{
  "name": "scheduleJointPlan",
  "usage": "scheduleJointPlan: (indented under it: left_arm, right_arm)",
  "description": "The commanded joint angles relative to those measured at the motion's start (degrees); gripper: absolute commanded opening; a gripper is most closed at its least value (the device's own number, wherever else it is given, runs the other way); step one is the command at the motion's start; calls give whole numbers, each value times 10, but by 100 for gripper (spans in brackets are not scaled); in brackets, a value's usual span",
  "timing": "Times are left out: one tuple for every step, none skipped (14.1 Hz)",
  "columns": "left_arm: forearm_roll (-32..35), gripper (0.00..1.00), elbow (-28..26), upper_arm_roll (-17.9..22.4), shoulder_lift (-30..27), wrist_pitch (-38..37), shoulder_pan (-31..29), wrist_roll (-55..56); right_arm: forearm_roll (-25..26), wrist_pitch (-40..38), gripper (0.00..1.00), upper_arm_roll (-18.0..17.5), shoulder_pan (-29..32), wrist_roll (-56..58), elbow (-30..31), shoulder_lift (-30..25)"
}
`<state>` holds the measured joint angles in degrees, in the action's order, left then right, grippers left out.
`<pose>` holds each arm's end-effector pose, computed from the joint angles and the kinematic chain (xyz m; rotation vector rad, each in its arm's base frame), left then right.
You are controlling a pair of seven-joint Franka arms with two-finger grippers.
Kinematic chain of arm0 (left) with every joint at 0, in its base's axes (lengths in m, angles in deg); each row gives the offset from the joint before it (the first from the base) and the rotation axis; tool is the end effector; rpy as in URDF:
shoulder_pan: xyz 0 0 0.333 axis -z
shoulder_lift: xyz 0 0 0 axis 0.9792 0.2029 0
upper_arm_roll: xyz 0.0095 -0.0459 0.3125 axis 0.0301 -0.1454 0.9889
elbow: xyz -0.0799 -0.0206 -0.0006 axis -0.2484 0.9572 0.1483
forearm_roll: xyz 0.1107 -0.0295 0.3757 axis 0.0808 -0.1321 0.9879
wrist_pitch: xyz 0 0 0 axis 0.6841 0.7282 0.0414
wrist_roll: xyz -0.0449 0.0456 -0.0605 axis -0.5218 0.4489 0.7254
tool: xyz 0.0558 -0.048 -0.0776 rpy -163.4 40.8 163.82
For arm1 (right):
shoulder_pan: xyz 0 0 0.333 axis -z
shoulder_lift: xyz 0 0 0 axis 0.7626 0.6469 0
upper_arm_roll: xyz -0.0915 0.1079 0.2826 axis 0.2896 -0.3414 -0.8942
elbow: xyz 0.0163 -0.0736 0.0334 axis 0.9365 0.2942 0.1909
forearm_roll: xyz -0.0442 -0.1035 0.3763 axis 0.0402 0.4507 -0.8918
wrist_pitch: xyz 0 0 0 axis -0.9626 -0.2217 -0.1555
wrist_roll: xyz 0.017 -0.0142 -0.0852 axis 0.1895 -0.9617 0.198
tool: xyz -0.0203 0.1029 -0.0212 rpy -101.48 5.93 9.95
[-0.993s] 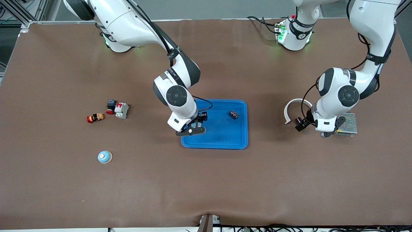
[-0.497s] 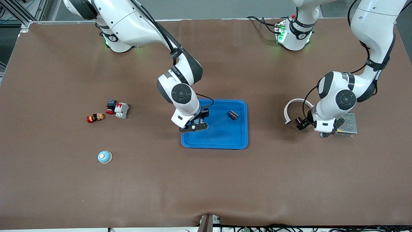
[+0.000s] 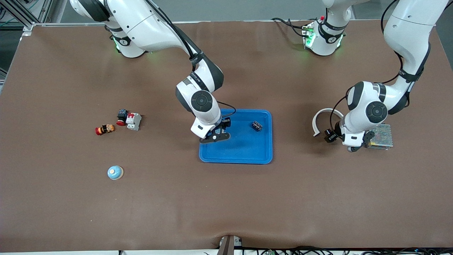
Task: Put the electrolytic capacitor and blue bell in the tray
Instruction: 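Lower the bell into the tray and open the right gripper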
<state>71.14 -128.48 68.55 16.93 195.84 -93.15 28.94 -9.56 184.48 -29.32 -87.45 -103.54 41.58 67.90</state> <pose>0.5450 -0.0425 0.1829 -2.9464 -0.9874 0.1314 0.5240 0.4623 0.2142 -3.0460 -0.2392 0.1038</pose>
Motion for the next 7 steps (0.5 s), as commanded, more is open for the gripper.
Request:
scheduleJointPlan:
  left_arm:
    - [11, 38, 0, -3, 1, 5, -2, -2]
    - [11, 30, 0, -3, 2, 5, -2, -2]
    - [11, 21, 1, -3, 1, 5, -2, -2]
    - [11, 10, 2, -3, -2, 4, -2, -3]
    - [11, 2, 7, -3, -4, 2, -2, -2]
    - [11, 0, 12, -4, -8, -1, -1, -2]
    - [11, 0, 16, -9, -15, -1, -1, -1]
  right_arm:
    - [9, 31, 37, 6, -12, -12, 20, -3]
    - [9, 34, 37, 6, -13, -12, 23, 0]
    - [10, 36, 37, 6, -13, -12, 23, 2]
    - [10, 36, 37, 7, -13, -12, 23, 2]
    - [10, 36, 37, 6, -14, -12, 23, 3]
    - [10, 39, 37, 7, -16, -12, 23, 3]
    - [10, 41, 37, 7, -17, -12, 23, 7]
